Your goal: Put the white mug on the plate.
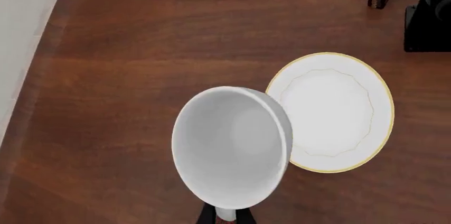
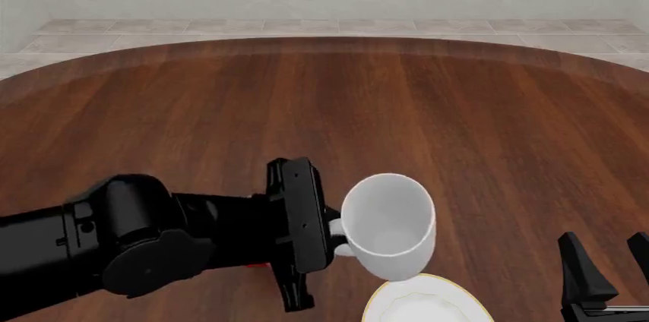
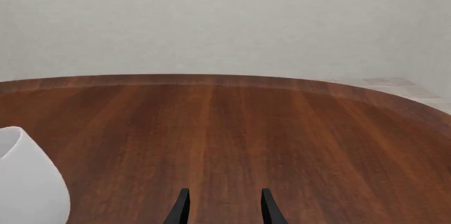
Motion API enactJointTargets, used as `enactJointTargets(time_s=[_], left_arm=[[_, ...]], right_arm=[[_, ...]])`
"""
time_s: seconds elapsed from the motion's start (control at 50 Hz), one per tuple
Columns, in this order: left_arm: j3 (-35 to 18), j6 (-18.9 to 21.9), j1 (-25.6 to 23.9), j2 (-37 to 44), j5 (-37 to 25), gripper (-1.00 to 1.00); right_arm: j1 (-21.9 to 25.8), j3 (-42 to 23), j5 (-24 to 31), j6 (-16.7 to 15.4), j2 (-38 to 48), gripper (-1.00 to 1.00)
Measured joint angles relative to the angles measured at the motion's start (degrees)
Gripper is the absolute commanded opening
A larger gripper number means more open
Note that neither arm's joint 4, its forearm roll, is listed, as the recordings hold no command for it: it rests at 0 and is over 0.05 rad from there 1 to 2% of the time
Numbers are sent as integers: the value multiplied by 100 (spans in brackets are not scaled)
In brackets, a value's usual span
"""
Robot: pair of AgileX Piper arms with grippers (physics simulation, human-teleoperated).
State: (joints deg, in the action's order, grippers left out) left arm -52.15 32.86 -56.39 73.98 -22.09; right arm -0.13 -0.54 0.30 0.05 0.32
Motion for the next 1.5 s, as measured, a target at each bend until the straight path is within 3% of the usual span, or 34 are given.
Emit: enactJointTargets(time_s=[0.78, 1.5], left_arm=[[104, -138, -388, 794, 572, -100], [280, -317, -386, 1275, 1068, -100]], right_arm=[[0, 0, 0, 0, 0, 100], [0, 0, 0, 0, 0, 100]])
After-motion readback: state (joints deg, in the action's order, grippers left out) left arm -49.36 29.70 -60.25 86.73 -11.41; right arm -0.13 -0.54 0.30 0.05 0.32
